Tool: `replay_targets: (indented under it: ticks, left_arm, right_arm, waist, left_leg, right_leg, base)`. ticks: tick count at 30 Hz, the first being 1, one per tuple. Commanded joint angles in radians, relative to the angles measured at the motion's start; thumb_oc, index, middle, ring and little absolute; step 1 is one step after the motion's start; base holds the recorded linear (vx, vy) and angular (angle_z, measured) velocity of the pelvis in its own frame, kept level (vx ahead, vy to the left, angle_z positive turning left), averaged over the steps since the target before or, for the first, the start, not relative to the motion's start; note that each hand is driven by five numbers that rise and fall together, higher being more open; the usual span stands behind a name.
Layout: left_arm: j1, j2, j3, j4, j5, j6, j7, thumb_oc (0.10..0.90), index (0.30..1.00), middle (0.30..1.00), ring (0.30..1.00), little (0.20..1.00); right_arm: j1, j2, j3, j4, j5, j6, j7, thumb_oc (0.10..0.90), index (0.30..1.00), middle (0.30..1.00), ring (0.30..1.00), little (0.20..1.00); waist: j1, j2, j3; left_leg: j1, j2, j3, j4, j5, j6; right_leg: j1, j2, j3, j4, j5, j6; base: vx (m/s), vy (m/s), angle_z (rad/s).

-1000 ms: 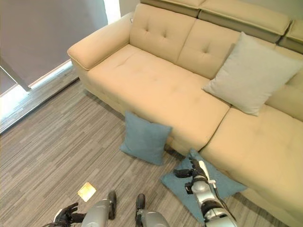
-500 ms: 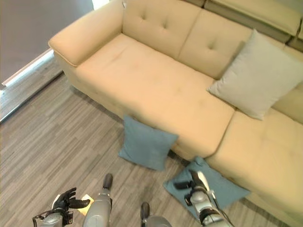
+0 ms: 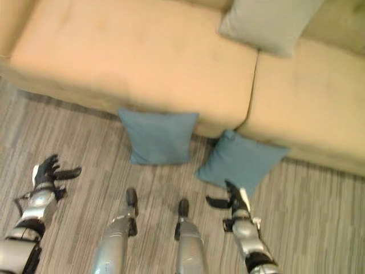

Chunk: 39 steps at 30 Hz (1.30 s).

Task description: Pick up all the scattered cushions and arrange them neatly on the sofa.

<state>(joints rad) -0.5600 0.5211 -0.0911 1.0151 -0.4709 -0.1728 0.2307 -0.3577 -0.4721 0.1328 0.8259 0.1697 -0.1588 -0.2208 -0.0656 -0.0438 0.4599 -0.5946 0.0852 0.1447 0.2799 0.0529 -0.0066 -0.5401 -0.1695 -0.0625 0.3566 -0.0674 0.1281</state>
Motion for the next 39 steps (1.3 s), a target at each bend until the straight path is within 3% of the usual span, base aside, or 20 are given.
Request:
replay_targets:
  ticks: [1, 5, 8, 15, 21, 28, 39]
  left_arm:
    - [0.005, -0.017, -0.020, -0.003, -0.108, -0.069, 0.009, 0.800, 0.900, 0.900, 0.900, 0.900]
    - [-0.102, -0.036, -0.036, -0.035, -0.238, -0.096, -0.020, 0.800, 0.900, 0.900, 0.900, 0.900]
    - [-0.171, -0.015, -0.064, -0.028, -0.242, -0.099, -0.050, 0.800, 0.900, 0.900, 0.900, 0.900]
    - [-0.339, 0.004, -0.092, 0.030, -0.302, -0.104, -0.057, 0.800, 0.900, 0.900, 0.900, 0.900]
    - [-0.400, -0.011, -0.098, 0.041, -0.363, -0.101, -0.061, 0.800, 0.900, 0.900, 0.900, 0.900]
    - [-0.503, -0.032, -0.126, 0.070, -0.443, -0.084, -0.061, 0.800, 0.900, 0.900, 0.900, 0.900]
    - [-0.664, -0.098, -0.204, 0.068, -0.511, -0.091, -0.029, 0.800, 0.900, 0.900, 0.900, 0.900]
  right_arm:
    - [-0.001, -0.086, -0.051, -0.021, 0.060, -0.067, -0.118, 0.800, 0.900, 0.900, 0.900, 0.900]
    - [-0.136, -0.086, -0.055, -0.019, 0.197, -0.118, -0.124, 0.800, 0.900, 0.900, 0.900, 0.900]
    - [-0.230, -0.081, -0.057, -0.028, 0.345, -0.188, -0.088, 0.800, 0.900, 0.900, 0.900, 0.900]
    - [-0.442, -0.092, 0.024, -0.044, 0.470, -0.230, -0.077, 0.800, 0.900, 0.900, 0.900, 0.900]
    - [-0.565, -0.113, 0.083, -0.047, 0.483, -0.228, -0.092, 0.800, 0.900, 0.900, 0.900, 0.900]
    - [-0.751, -0.128, 0.222, 0.030, 0.511, -0.184, -0.073, 0.800, 0.900, 0.900, 0.900, 0.900]
    - [-0.966, -0.052, 0.362, 0.078, 0.565, -0.149, -0.089, 0.800, 0.900, 0.900, 0.900, 0.900]
  waist:
    - [-0.008, -0.013, -0.080]
    - [-0.014, 0.009, -0.073]
    - [-0.017, 0.027, -0.070]
    - [-0.017, 0.060, -0.070]
    - [-0.009, 0.078, -0.075]
    - [0.000, 0.085, -0.075]
    - [0.011, 0.090, -0.092]
  left_leg:
    - [-0.080, 0.052, -0.075, 0.113, -0.110, -0.041]
    - [-0.219, 0.061, -0.092, 0.173, -0.107, -0.043]
    - [-0.313, 0.069, -0.093, 0.218, -0.106, -0.046]
    - [-0.472, 0.081, -0.091, 0.267, -0.109, -0.047]
    - [-0.575, 0.079, -0.093, 0.323, -0.119, -0.045]
    - [-0.703, 0.072, -0.108, 0.440, -0.152, -0.045]
    - [-0.812, 0.063, -0.115, 0.490, -0.162, -0.048]
  right_leg:
    - [-0.063, -0.002, 0.010, 0.001, -0.005, -0.015]
    - [-0.219, -0.005, 0.025, 0.091, -0.025, -0.021]
    - [-0.328, -0.003, 0.047, 0.152, -0.033, -0.021]
    - [-0.509, 0.008, 0.078, 0.222, -0.047, -0.021]
    - [-0.615, 0.013, 0.091, 0.284, -0.064, -0.023]
    - [-0.745, 0.022, 0.101, 0.411, -0.101, -0.037]
    - [-0.867, 0.018, 0.101, 0.475, -0.124, -0.038]
  base:
    - [-0.07, -0.085, -0.35]
    - [-0.05, -0.065, -0.02]
    - [-0.02, -0.030, 0.00]
    - [0.00, -0.048, -0.01]
    - [0.03, -0.061, -0.06]
    - [0.05, -0.088, 0.02]
    - [0.04, -0.041, 0.02]
